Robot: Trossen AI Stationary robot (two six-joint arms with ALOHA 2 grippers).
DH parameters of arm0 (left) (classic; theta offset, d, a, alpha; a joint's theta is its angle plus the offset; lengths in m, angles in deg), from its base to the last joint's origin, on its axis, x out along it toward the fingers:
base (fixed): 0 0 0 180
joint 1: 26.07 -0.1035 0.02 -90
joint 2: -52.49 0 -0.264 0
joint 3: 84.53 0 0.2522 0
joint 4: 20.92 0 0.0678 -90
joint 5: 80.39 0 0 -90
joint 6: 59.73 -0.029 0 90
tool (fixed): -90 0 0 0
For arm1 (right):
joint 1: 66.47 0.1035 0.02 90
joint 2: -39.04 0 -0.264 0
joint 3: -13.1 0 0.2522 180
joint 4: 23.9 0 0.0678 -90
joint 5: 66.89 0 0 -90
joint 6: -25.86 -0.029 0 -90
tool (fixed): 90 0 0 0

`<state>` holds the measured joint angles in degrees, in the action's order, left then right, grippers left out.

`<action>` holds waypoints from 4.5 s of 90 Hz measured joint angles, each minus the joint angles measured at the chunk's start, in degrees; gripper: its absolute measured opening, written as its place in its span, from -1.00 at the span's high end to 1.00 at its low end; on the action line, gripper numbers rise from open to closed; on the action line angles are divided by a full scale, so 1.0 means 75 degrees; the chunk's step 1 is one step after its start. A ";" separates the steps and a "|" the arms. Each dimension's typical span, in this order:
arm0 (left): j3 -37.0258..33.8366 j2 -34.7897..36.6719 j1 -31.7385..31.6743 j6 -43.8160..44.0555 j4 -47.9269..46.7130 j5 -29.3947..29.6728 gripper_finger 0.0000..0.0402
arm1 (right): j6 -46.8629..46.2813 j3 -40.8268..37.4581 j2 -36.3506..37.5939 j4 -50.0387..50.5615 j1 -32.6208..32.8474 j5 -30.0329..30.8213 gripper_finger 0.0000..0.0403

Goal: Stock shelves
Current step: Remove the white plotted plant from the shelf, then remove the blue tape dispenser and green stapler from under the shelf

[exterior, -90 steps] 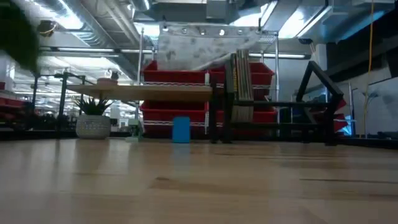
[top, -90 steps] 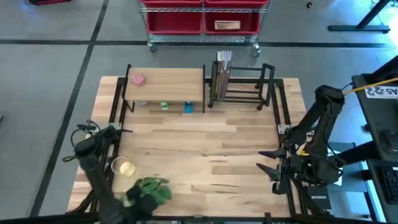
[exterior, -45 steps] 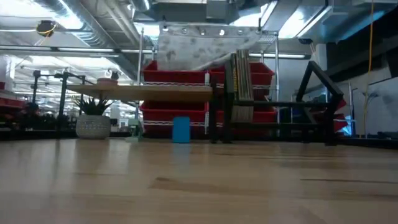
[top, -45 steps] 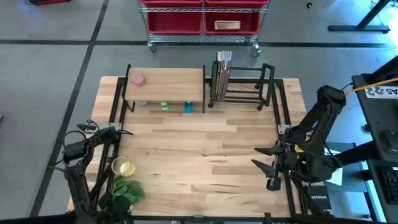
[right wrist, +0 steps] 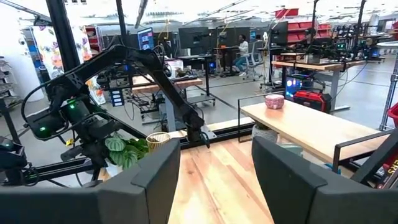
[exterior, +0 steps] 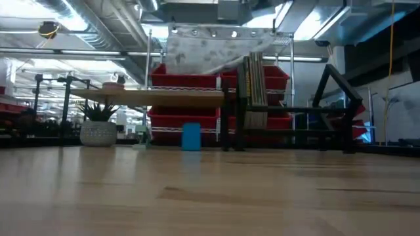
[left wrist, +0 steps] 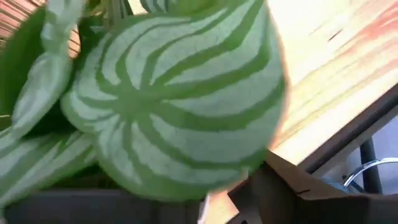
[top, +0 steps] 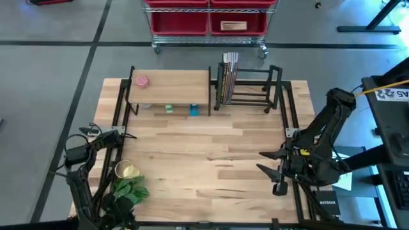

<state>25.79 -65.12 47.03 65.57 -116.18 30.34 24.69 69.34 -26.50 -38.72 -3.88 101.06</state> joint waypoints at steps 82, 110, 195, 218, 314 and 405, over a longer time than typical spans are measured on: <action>0.2281 0.0972 -0.1747 -0.6049 -0.1142 0.5501 0.31 | -0.0877 0.0003 -0.1113 0.0219 -0.1231 -0.3366 0.08; 0.1955 0.0970 -0.3017 -0.6757 -0.1136 0.5987 0.31 | -0.1911 0.0285 -0.3775 -0.1193 -0.3340 -0.4511 0.04; 0.1543 0.0967 -0.1926 -0.6524 -0.1131 0.5582 0.31 | -0.5018 0.5677 -0.9789 0.0931 -0.7213 -0.0933 -0.61; 0.1543 0.0967 -0.1853 -0.6514 -0.1148 0.5814 0.31 | -0.6375 0.6160 -0.9856 0.2185 -0.7723 -0.1170 -0.60; 0.1543 0.0964 -0.1853 -0.6509 -0.1134 0.5963 0.31 | -0.7882 0.6752 -0.9859 0.4816 -0.8906 -0.3431 0.19; 0.1322 0.0961 -0.1845 -0.6447 -0.1046 0.5893 0.31 | -0.6560 0.6744 -0.9809 0.2515 -0.7519 -0.3588 0.62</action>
<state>35.70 -57.92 33.19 17.21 -124.03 74.53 -24.51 119.92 -100.07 -19.86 -60.27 74.15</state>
